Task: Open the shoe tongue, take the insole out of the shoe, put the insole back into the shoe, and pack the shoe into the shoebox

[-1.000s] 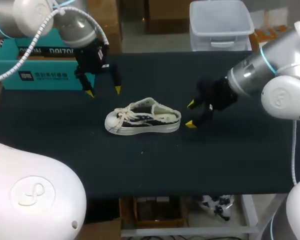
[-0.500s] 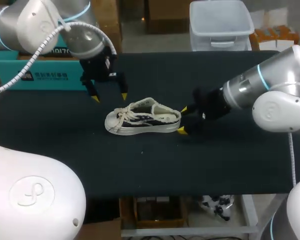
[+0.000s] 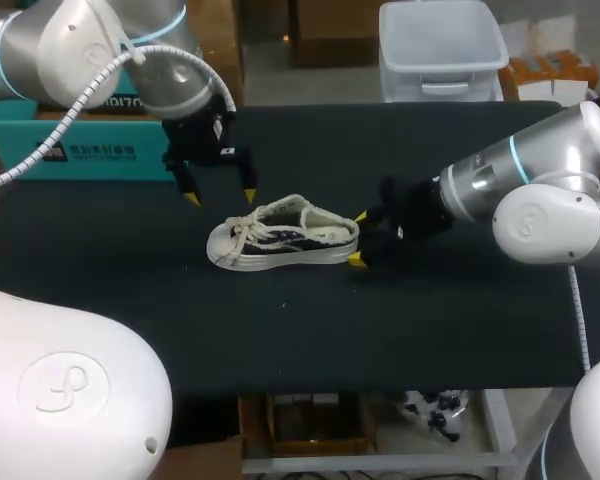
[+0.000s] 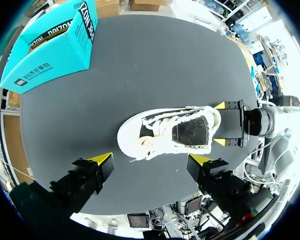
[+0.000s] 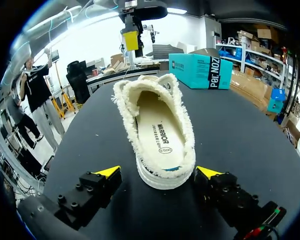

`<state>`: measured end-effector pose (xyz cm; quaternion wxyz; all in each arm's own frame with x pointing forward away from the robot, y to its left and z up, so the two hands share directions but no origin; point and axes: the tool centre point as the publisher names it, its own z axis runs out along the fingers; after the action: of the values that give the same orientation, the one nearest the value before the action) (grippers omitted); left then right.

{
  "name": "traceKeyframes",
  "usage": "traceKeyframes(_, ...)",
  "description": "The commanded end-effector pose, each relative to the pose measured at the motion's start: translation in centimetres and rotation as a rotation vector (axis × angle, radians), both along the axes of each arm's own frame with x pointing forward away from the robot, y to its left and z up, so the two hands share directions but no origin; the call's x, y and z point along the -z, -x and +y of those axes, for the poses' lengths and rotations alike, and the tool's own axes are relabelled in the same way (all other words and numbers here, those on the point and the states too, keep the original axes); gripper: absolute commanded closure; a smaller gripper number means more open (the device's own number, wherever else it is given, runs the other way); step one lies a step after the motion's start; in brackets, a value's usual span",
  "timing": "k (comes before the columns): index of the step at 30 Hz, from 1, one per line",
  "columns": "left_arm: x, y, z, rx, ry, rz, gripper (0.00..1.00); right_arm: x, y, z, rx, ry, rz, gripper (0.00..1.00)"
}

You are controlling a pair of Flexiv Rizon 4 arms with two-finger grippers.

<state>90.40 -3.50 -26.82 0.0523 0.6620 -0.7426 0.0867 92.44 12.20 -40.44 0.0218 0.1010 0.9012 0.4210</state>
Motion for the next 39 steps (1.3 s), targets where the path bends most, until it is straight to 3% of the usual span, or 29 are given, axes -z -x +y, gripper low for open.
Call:
traceKeyframes(1, 0.0, -0.2, 0.1, 0.002, -0.001, 0.006, 0.00, 0.2, -0.5, -0.5, 0.015, -0.002, -0.001, 0.00)
traceKeyframes(24, 0.4, -0.5, 0.5, -0.003, -0.002, 0.016, 0.00, 1.5, -2.3, 1.8, -0.109, -0.086, 0.025, 0.00)
traceKeyframes(39, 0.4, -0.7, -0.7, -0.006, -0.009, 0.023, 0.00, 2.6, -2.3, 2.5, -0.149, -0.132, 0.029, 0.00)
